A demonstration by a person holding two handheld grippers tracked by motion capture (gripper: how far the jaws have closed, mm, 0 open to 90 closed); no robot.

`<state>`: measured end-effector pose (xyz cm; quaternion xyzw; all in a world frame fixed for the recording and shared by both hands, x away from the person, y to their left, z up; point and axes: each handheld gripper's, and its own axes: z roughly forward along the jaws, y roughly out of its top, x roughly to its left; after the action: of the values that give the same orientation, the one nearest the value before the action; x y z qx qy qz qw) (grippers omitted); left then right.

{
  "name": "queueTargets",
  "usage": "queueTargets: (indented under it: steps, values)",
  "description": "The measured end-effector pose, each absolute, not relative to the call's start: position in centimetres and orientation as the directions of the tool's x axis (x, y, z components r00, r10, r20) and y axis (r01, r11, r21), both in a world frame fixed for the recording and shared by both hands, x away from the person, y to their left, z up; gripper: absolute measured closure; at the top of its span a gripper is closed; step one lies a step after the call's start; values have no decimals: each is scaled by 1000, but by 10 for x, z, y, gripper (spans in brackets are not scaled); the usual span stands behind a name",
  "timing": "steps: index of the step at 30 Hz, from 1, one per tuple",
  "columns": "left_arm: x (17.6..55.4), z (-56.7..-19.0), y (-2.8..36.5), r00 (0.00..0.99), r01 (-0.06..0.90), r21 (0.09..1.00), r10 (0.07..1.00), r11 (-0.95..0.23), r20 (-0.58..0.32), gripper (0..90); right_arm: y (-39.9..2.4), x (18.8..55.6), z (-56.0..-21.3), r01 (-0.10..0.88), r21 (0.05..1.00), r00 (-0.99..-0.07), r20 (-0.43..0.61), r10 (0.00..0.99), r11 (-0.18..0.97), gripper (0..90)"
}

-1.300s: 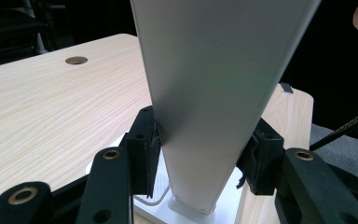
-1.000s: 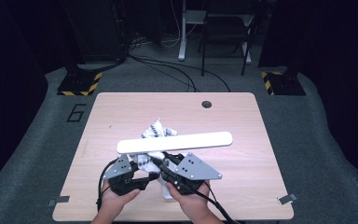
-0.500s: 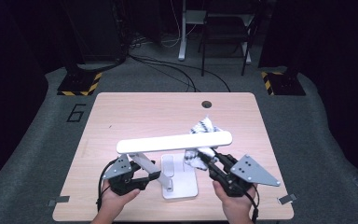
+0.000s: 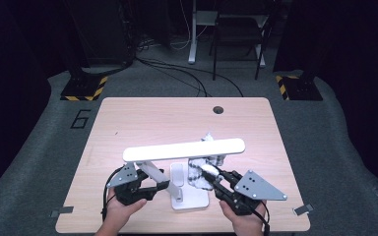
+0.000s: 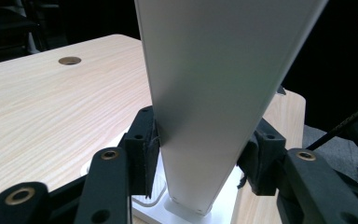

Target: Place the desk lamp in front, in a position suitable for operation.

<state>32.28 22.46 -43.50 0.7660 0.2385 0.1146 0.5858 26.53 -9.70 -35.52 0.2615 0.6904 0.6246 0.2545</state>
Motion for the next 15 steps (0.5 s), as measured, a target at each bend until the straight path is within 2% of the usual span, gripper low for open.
queueTargets:
  steps: [7,15]
  values:
    - [321,-432,228,862,216,965,492,-147,-118,474,-73,257,-339,-23,992,-817,-93,569,128,770]
    - [320,-431,228,857,211,967,503,-140,-114,534,-56,241,-314,-85,989,-858,-134,496,120,770]
